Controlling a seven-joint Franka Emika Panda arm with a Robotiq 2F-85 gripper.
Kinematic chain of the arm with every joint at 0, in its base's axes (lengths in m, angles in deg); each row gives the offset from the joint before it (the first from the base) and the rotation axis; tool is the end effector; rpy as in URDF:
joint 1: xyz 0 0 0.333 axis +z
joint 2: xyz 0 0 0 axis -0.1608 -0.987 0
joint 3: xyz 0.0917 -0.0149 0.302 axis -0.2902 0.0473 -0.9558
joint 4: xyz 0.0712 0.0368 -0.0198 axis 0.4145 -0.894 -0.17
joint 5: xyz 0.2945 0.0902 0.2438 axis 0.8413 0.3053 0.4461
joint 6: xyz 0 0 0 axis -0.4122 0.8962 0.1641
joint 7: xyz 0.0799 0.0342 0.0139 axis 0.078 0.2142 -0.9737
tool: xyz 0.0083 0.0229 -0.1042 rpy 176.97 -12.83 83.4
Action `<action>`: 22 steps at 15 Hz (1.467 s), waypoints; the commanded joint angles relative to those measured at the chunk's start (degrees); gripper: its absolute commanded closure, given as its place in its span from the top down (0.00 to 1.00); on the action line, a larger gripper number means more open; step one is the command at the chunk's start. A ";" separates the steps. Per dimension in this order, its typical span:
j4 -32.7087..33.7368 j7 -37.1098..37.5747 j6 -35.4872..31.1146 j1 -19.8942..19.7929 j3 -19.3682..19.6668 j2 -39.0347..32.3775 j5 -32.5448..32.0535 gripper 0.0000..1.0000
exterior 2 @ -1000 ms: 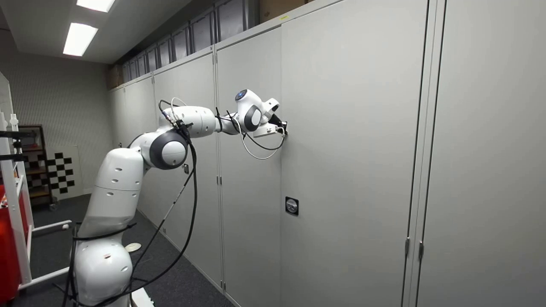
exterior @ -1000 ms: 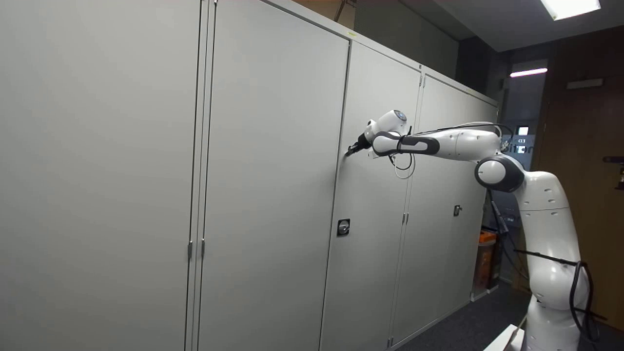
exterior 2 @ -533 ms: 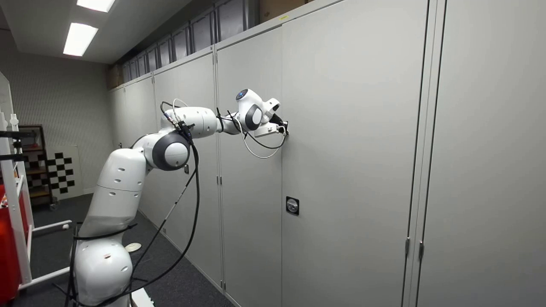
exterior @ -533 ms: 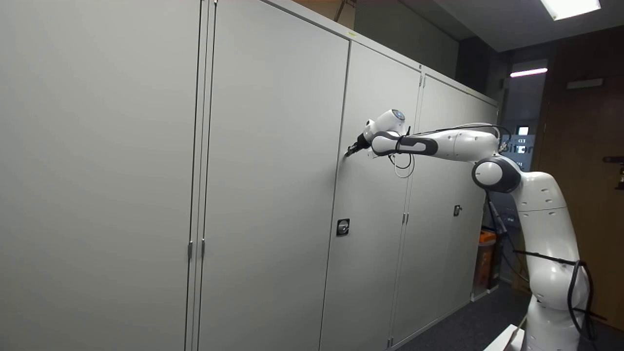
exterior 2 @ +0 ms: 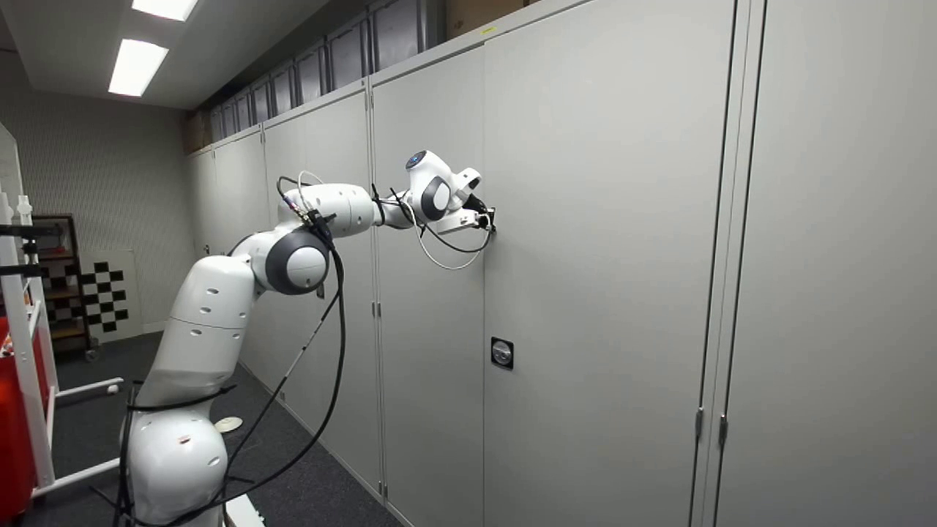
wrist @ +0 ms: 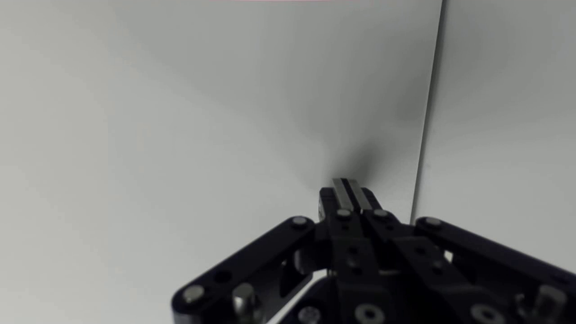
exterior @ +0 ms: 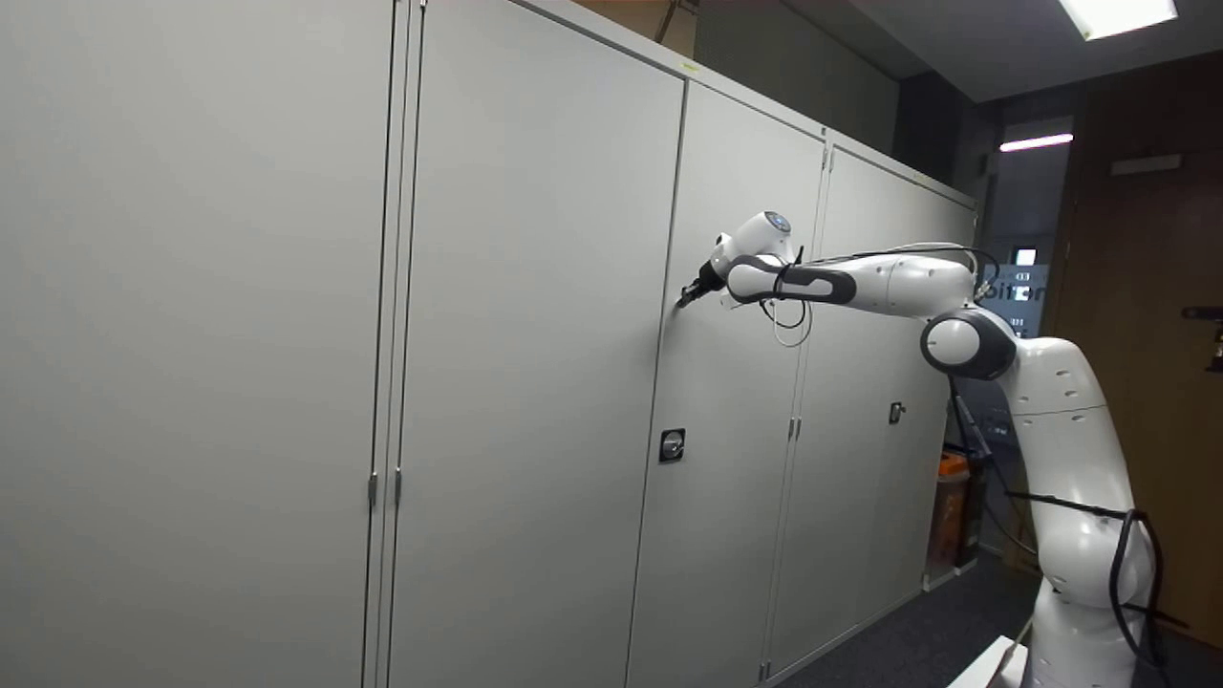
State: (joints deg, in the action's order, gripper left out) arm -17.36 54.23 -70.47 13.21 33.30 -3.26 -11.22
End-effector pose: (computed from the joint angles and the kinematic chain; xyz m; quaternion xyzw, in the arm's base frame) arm 0.7005 0.0684 0.7182 0.8710 0.1217 0.4689 0.0824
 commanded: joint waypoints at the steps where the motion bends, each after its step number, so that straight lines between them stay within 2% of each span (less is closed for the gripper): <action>1: 5.95 -0.54 0.82 0.31 0.63 -4.20 -1.50 0.00; 15: 9.80 -0.51 5.42 0.08 0.73 -6.43 -1.95 0.00; 22: 6.18 -1.03 5.11 -0.23 0.41 -3.35 -1.56 0.00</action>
State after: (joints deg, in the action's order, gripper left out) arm -12.45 54.23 -64.46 13.23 33.46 -6.17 -12.20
